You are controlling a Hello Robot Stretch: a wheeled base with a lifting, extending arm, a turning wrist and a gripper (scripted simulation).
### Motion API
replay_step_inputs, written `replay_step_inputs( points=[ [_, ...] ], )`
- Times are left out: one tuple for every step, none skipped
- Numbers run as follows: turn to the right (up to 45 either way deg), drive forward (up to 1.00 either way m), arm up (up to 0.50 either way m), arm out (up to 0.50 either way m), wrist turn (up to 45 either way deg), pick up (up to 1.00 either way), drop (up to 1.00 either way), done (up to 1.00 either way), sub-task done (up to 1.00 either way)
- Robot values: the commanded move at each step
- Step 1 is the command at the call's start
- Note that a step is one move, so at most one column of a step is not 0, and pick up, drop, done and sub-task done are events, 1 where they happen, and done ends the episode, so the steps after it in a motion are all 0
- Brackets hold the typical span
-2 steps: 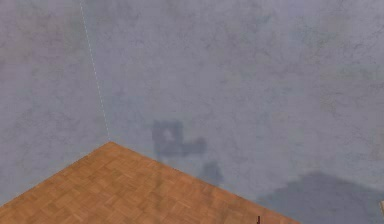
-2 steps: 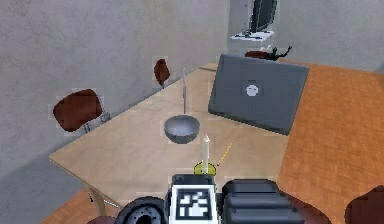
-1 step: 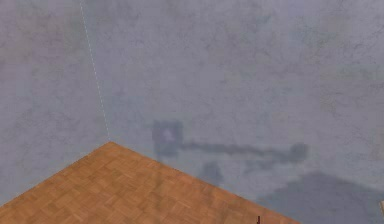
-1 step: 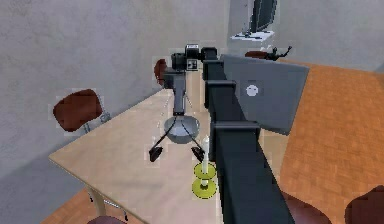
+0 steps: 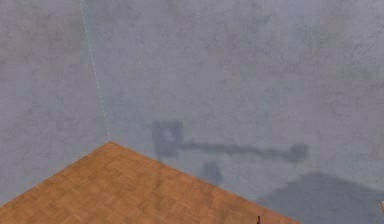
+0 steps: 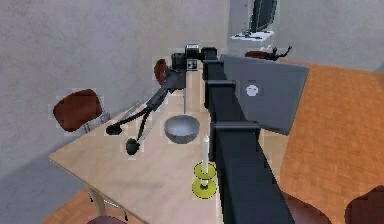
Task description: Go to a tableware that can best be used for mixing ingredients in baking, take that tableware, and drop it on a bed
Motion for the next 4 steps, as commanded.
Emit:
replay_step_inputs(
  points=[
    [0.0, 0.00, 0.00, 0.00, 45.0, 0.00, 0.00, 0.00, 0.00],
    [0.0, 0.00, 0.00, 0.00, 45.0, 0.00, 0.00, 0.00, 0.00],
    [0.0, 0.00, 0.00, 0.00, 33.0, 0.00, 0.00, 0.00, 0.00],
    [0.0, 0.00, -0.26, 0.00, 0.0, 0.00, 0.00, 0.00, 0.00]
  ],
)
